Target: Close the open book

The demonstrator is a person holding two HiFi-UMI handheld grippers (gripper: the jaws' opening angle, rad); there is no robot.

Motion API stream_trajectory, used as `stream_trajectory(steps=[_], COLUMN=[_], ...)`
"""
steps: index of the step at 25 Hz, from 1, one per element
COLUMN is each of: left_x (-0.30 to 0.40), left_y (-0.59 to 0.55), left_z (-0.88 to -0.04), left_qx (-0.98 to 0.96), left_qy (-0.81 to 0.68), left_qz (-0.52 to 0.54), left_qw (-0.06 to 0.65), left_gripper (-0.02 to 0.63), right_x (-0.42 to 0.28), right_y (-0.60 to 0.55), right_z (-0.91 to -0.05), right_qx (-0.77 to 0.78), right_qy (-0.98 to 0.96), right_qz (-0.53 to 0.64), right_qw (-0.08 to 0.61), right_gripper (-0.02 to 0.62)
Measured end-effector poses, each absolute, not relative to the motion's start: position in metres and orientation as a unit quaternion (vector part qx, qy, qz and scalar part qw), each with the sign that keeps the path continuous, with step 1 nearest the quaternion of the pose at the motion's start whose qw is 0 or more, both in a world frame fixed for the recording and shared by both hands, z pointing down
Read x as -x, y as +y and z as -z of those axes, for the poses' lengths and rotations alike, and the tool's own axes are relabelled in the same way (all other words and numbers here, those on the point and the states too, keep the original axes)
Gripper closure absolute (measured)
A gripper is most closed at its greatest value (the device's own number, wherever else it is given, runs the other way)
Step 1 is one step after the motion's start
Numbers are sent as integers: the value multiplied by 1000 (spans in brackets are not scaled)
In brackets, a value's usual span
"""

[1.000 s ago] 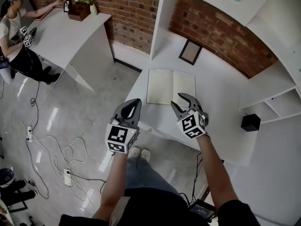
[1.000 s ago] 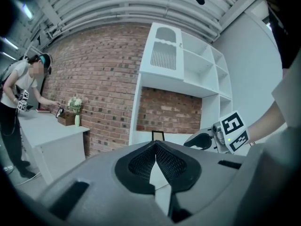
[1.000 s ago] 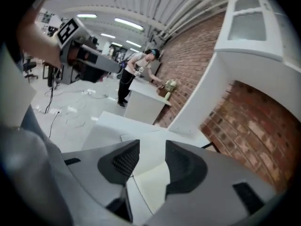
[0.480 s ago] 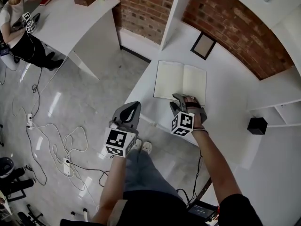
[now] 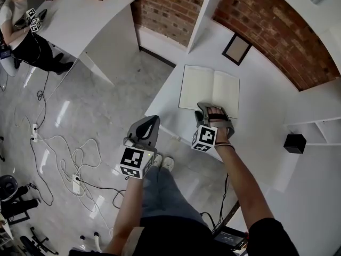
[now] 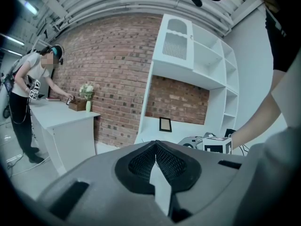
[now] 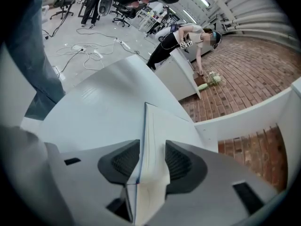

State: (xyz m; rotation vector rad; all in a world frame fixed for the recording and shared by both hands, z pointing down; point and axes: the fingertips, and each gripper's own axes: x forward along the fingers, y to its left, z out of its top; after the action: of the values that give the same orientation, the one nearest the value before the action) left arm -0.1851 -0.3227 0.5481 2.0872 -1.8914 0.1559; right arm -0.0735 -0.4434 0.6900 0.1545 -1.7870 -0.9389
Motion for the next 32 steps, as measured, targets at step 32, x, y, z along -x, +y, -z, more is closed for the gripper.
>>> stream_trajectory(steps=[32], left_x=[164], left_y=[-332], left_z=[-546], left_qx=[-747], left_qy=[-643], left_qz=[-63], left_qw=[156], left_gripper=[597], right_x=[41], right_y=[-470], right_z=[-611], right_qx=[-363], right_qy=[-879], right_qz=[77], right_qw=[298], right_gripper=[577])
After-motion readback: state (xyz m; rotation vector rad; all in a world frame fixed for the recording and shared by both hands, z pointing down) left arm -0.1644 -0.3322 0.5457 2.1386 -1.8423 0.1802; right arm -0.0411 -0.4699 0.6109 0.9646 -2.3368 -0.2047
